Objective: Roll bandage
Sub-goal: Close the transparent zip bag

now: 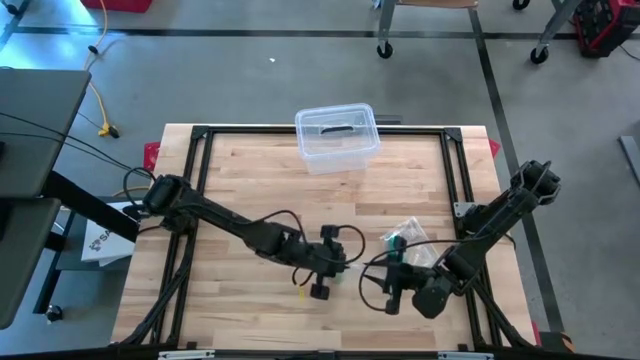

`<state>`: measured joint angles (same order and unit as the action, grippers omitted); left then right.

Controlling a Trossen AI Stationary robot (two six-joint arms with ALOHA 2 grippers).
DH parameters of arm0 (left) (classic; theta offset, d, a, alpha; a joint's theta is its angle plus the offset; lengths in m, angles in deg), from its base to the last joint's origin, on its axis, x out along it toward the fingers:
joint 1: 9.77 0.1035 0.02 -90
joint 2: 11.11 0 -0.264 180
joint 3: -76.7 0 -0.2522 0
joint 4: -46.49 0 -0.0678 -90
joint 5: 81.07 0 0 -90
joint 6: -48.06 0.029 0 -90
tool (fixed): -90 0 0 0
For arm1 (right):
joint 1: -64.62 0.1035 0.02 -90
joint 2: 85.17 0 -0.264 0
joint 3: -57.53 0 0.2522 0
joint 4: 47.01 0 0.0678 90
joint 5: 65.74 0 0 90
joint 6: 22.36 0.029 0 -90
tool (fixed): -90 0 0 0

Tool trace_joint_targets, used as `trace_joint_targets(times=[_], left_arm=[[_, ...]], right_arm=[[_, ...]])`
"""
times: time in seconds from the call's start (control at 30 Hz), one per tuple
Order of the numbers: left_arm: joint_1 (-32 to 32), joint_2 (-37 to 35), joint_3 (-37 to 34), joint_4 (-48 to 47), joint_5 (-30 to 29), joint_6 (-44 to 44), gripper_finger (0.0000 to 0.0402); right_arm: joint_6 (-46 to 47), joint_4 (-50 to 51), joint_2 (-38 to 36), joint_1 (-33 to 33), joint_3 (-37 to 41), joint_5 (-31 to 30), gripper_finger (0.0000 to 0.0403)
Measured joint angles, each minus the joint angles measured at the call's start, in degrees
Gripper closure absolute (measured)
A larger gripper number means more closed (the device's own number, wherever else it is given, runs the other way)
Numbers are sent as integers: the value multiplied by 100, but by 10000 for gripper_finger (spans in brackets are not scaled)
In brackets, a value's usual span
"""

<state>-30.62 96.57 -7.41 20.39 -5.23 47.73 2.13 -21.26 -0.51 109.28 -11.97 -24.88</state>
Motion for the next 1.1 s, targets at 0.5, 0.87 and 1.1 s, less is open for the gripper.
trace_joint_targets(times=[0.5, 0.87, 1.1], left_arm=[[-23, 4, 278, -448, 12, -53, 401], [-27, 6, 278, -427, 12, -48, 401], [-43, 6, 260, -355, 109, 431, 376]], right_arm=[[-639, -706, 459, -92, 0, -37, 294], [-648, -719, 457, -28, 0, -40, 397], [-381, -706, 455, -48, 0, -519, 402]])
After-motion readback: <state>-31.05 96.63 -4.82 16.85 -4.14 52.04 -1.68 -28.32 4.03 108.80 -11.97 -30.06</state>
